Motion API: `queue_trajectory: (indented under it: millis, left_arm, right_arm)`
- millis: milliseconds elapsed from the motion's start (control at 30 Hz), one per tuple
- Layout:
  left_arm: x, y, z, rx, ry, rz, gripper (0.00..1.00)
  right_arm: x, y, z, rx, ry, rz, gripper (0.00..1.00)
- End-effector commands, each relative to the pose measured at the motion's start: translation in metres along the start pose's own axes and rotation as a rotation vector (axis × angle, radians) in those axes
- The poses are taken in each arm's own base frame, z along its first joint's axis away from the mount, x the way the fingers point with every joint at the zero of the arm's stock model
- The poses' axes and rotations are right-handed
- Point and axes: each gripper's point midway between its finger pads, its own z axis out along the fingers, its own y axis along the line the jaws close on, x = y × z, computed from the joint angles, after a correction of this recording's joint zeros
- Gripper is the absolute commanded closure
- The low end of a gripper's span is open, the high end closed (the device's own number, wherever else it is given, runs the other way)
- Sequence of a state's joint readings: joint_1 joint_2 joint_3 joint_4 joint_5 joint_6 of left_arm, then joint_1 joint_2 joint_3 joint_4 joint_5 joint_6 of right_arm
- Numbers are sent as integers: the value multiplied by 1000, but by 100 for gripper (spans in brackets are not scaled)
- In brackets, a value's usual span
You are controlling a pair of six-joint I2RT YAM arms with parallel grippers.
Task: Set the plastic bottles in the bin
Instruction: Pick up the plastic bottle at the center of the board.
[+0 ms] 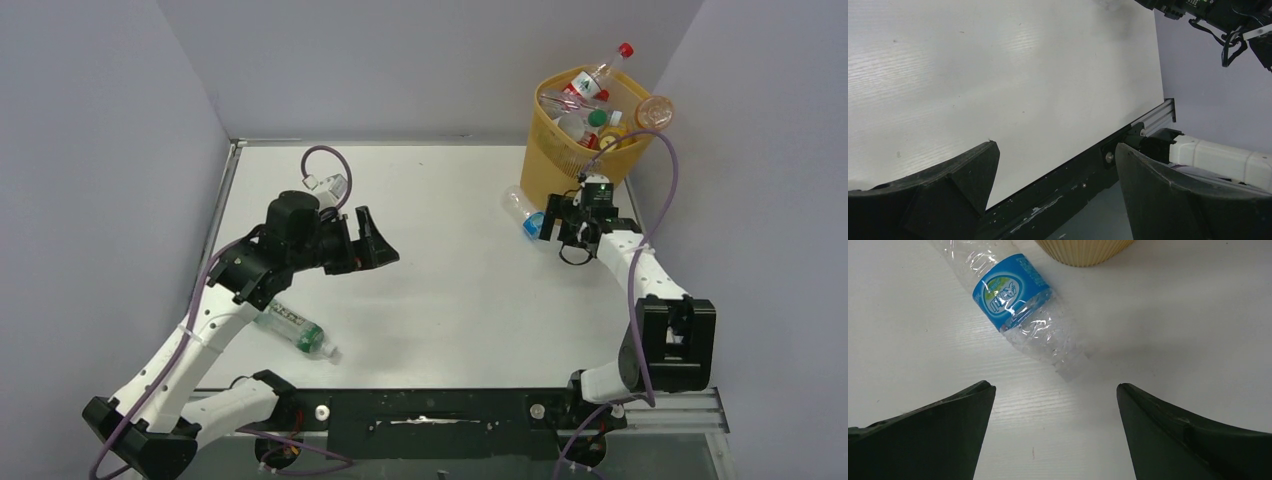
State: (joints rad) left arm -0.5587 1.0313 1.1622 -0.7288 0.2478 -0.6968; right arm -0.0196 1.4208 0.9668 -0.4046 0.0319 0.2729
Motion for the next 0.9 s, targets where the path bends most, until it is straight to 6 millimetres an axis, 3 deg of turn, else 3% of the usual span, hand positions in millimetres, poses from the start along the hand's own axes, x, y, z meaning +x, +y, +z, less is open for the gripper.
queue_trajectory:
  millis: [0,167,367,667,867]
  left_arm:
    - [-12,-16,1,61,-37,36,12]
    - [-11,-15,6,60,-27,39,12]
    - [-12,-16,9,64,-24,38,12]
    - [-10,-20,11,71,-19,38,12]
    - [-9,-19,9,63,-13,40,12]
  right_arm:
    - [-36,4,2,-26,-86,-38,2]
    - [-29,4,17,-29,-64,-35,3]
    - [-3,1,27,-29,-32,-19,11]
    - [17,2,43,-9,12,1,27]
    - [20,-1,53,24,21,-3,35]
